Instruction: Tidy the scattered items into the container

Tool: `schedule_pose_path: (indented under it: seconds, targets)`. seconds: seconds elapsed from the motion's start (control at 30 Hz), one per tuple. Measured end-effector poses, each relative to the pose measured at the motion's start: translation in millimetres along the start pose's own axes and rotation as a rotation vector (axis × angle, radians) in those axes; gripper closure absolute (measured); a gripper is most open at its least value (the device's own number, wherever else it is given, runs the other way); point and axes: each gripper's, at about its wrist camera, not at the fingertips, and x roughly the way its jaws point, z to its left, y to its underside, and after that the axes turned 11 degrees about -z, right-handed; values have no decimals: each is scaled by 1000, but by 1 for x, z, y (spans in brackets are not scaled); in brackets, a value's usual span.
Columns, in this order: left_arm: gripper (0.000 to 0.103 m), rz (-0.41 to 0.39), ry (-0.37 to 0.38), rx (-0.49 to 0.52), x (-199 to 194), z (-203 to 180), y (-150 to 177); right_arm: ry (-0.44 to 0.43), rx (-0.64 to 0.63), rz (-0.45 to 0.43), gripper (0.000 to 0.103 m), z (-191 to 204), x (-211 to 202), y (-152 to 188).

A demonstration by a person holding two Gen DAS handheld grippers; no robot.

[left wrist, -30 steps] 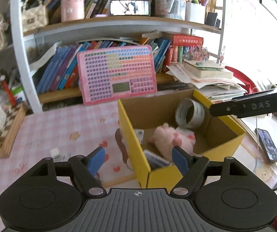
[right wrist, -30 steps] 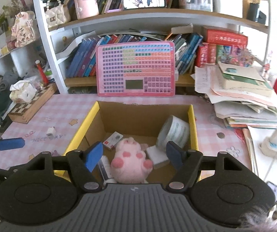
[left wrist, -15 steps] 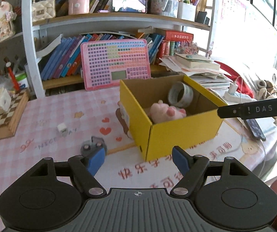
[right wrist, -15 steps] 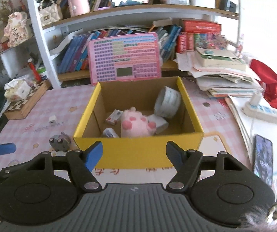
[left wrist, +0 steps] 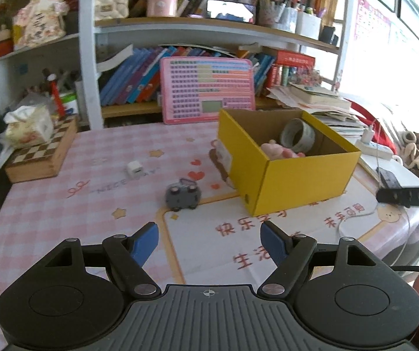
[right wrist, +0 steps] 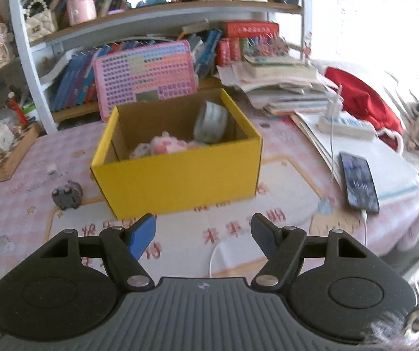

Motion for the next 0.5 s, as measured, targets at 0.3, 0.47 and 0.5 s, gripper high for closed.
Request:
schedule_pose_path:
  seconds: [0.3,0.47,0.5]
  targets:
    - [22,36,-9,14,-17,18,17,19,34,29,32,20,-14,24]
    - [21,64,-7,19,-23,24,28,8,33,35,32,31,-19,32]
    - [21,67,-5,22,-24,26,29,2,28,39,32,34,-19,34]
